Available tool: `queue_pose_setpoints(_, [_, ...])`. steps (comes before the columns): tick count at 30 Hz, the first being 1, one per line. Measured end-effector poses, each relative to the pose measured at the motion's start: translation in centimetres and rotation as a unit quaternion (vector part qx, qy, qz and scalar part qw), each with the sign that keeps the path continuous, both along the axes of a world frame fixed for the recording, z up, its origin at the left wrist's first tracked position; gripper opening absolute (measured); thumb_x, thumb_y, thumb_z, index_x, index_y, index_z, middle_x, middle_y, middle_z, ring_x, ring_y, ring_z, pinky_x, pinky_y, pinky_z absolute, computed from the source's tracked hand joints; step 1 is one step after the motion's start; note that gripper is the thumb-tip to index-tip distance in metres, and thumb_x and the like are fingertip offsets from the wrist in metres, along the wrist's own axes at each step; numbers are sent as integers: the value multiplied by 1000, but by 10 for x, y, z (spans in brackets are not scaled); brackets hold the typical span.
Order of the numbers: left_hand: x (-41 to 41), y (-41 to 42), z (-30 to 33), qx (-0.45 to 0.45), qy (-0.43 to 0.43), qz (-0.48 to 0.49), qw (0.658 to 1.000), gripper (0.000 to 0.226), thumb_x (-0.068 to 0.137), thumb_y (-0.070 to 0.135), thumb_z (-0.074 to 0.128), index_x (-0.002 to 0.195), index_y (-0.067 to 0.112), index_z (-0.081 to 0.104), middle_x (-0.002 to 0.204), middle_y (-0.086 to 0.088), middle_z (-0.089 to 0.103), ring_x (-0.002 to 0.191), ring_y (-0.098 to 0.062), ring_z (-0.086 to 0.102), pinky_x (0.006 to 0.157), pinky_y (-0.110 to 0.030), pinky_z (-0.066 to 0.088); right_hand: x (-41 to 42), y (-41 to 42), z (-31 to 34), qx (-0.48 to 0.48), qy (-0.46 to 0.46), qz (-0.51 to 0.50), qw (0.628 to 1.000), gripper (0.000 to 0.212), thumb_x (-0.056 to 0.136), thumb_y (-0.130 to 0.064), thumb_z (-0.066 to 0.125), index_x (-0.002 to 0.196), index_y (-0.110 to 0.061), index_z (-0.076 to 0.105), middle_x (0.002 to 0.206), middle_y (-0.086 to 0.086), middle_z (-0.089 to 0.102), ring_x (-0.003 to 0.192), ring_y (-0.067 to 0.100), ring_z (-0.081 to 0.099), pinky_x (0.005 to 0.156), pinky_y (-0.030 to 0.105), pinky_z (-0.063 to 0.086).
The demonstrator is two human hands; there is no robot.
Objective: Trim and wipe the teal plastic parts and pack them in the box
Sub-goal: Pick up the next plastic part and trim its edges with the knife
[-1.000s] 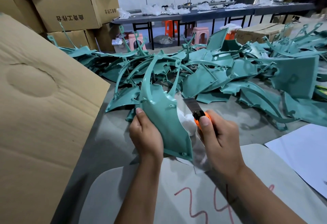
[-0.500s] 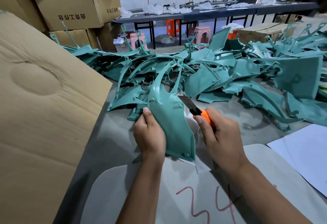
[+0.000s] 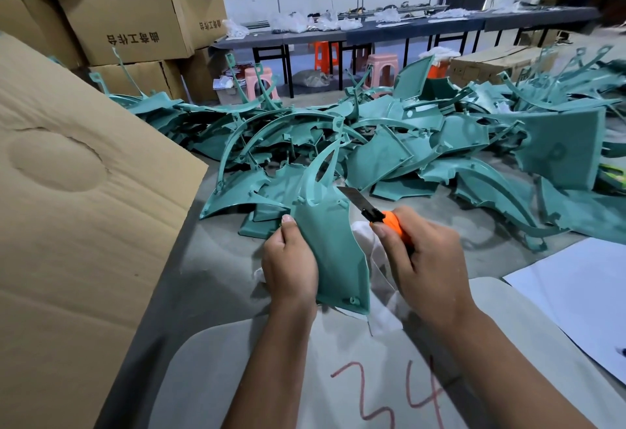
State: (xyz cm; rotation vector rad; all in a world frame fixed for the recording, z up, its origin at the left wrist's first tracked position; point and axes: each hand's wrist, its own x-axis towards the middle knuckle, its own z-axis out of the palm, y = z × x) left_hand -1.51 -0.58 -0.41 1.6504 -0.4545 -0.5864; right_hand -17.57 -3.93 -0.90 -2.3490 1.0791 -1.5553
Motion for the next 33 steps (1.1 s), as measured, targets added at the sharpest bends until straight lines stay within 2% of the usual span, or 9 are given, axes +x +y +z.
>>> queue_pose_setpoints(3, [2,0,0,11,23,10,1000,51,105,52,40,111,14,73,99,-3,72,96,-29,65,96,-45,54,3,5,1,-14,15,10,1000,41,105,-42,51,73,-16,46,60,-9,39,54,17,37,50,33,31])
queue_pose_setpoints(8, [4,1,-1,17,37,9,999,52,104,55,39,105,15,72,99,-3,73,91,-25,65,88,-42,54,7,7,-2,2,6,32,999,41,105,-41,52,73,-16,44,61,-9,38,56,15,38,51,34,33])
queue_pose_setpoints(11, [3,1,-1,22,27,2,999,54,102,57,38,104,14,71,97,-3,72,93,-29,65,95,-49,54,6,5,-4,17,-13,12,1000,41,105,-43,50,74,-18,44,61,-8,41,56,13,40,52,31,32])
queue_pose_setpoints(14, [3,1,0,26,21,-1,999,55,102,58,38,103,16,72,96,-2,73,94,-30,65,96,-50,54,7,3,-5,18,-4,11,1000,41,105,-44,50,74,-21,40,61,-8,41,56,13,39,52,28,30])
queue_pose_setpoints(20, [4,0,-1,28,35,-5,999,53,100,59,39,104,18,73,95,-1,73,94,-29,66,95,-49,55,4,1,-4,12,-10,37,999,40,103,-38,54,72,-17,42,58,-4,42,54,16,39,50,35,34])
queue_pose_setpoints(26, [6,0,-3,35,29,-8,999,52,102,57,39,109,18,73,102,-4,73,100,-32,65,98,-49,53,0,-1,-2,-12,6,39,999,39,104,-38,55,72,-19,43,59,-11,36,53,12,37,50,26,29])
queue_pose_setpoints(29, [6,0,-3,33,23,-10,999,53,102,57,38,110,17,73,104,-5,73,100,-33,65,98,-50,53,-2,-1,0,-12,13,32,999,35,104,-39,55,75,-25,40,60,-15,33,53,12,35,51,26,28])
queue_pose_setpoints(33, [10,0,-3,11,69,-4,998,51,101,57,39,115,19,70,110,-7,72,103,-35,65,98,-54,53,-2,4,3,-31,51,49,997,36,106,-48,48,77,-27,44,64,-20,33,55,8,35,54,19,25])
